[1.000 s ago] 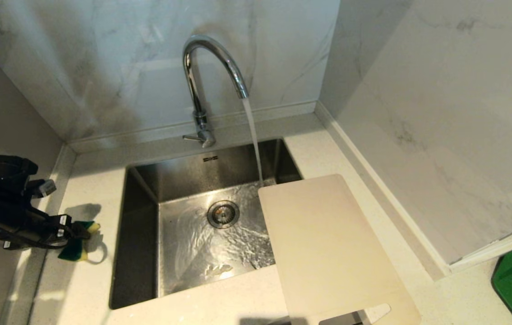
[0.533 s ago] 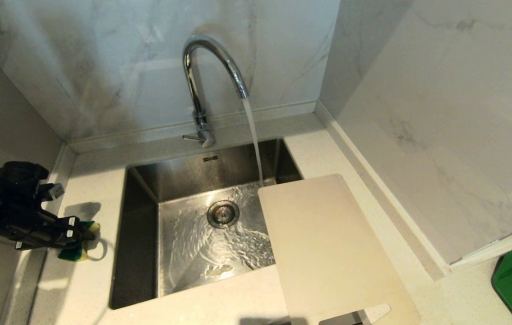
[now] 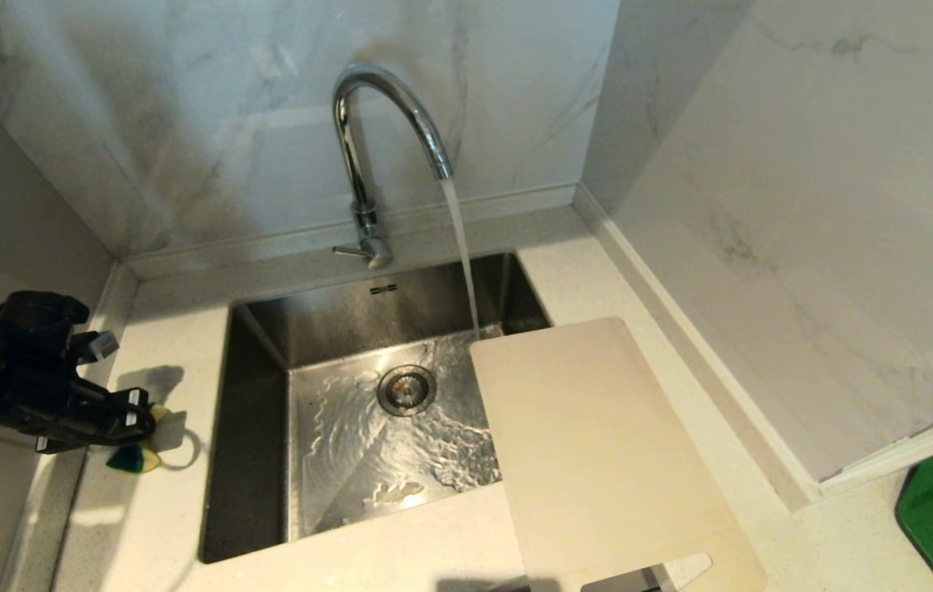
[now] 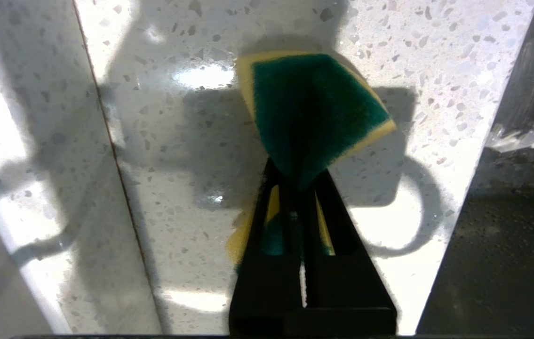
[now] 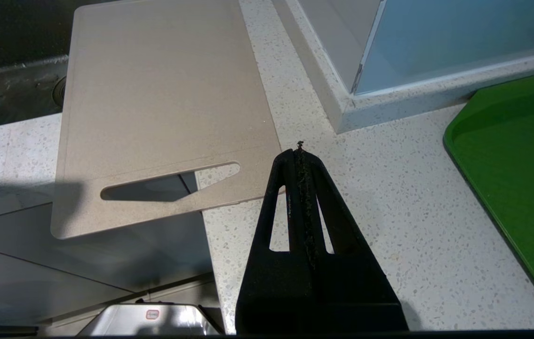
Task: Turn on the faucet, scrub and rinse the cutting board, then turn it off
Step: Pick up the cleaning cloth
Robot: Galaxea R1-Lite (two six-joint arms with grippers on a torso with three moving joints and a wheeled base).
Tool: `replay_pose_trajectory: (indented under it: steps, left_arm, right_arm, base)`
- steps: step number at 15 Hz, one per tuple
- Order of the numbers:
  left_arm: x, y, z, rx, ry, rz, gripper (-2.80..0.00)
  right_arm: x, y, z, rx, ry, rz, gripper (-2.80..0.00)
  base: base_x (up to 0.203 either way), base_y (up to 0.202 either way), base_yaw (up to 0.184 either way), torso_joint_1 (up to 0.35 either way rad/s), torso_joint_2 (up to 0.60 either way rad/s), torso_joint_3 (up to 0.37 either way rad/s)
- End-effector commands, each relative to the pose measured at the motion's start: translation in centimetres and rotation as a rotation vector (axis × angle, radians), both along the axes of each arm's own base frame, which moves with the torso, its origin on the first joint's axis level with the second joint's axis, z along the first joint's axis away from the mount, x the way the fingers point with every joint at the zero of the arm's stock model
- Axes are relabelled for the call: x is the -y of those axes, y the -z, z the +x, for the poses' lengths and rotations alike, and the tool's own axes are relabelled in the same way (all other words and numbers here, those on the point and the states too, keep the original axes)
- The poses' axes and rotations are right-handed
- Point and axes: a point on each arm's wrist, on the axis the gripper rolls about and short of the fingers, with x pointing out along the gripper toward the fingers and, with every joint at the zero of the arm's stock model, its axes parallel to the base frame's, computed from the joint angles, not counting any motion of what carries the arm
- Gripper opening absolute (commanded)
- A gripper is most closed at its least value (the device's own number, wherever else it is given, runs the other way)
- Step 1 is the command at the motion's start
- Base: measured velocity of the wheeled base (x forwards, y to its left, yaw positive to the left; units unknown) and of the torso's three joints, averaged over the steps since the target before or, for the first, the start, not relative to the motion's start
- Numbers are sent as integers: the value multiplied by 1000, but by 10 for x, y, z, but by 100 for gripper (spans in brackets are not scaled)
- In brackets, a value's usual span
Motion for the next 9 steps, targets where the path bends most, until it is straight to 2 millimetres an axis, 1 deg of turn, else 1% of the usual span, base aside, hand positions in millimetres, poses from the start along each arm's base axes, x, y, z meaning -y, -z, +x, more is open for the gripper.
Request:
replay_pose_trajectory:
  steps: [1, 3, 4, 7, 9]
  left_arm:
    - [3, -5, -1, 14, 7, 0, -280]
    - [4, -19, -5, 44, 10, 5, -280]
    - [5, -30, -9, 59, 11, 7, -280]
    - [15, -69, -24, 118, 22, 3, -280]
    - [23, -101, -40, 176, 37, 5, -280]
  right_arm:
    - [0, 0, 0, 0, -1, 0, -280]
    - [0, 0, 0, 0, 0, 0, -280]
    - [0, 0, 0, 0, 0, 0, -280]
    - [0, 0, 0, 0, 0, 4, -280]
    - [0, 0, 0, 0, -1, 4, -280]
  base:
    - [0, 0, 0, 0, 0, 0]
    - [0, 0, 0, 0, 0, 0]
    - [0, 0, 0, 0, 0, 0]
    - [0, 0, 0, 0, 0, 0]
    - [0, 0, 0, 0, 0, 0]
